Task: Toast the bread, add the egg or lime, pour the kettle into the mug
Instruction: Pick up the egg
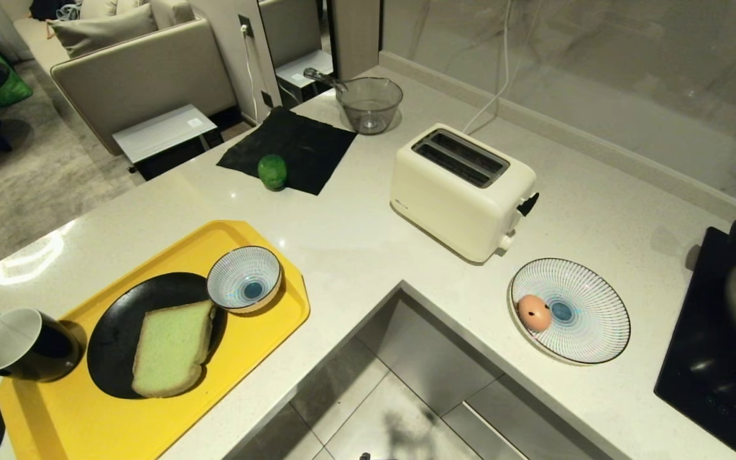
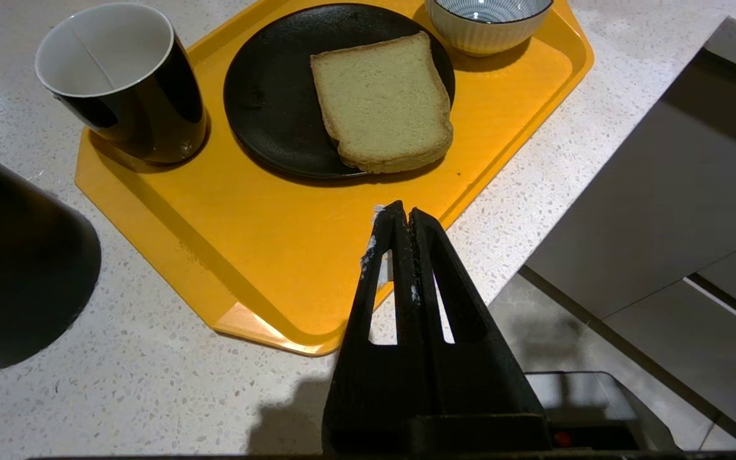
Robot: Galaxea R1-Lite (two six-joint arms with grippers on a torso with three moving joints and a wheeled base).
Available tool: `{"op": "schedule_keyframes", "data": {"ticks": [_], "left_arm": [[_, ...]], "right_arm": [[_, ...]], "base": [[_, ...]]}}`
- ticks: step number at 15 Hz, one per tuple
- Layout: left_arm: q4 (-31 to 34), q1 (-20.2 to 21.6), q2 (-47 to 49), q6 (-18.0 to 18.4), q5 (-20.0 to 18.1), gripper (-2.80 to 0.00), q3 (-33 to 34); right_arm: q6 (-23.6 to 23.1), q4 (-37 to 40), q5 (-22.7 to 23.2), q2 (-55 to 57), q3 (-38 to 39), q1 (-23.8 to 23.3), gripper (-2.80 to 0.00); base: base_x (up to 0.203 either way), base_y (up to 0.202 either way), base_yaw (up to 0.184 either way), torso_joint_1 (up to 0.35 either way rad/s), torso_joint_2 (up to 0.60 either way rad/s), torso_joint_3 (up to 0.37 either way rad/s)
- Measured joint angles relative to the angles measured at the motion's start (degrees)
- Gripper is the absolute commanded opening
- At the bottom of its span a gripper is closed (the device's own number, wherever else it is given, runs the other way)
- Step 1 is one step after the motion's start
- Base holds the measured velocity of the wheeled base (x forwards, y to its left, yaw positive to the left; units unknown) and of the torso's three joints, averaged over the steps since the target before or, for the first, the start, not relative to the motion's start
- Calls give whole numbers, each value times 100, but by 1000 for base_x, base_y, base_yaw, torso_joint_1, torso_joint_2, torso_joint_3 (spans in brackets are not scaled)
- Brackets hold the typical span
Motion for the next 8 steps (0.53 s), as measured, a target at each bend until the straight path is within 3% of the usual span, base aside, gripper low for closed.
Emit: {"op": "schedule_keyframes", "data": {"ticks": [4, 8], "left_arm": [[0, 0, 0, -8, 4, -280, 0], [0, 0, 0, -5, 3, -280, 0]], "right_arm": [[-4, 64, -84, 20, -75, 0, -280], [283, 570, -430, 909, -1428, 5, -280]], "base": [[0, 0, 0, 0, 0, 0], [0, 0, 0, 0, 0, 0]]}}
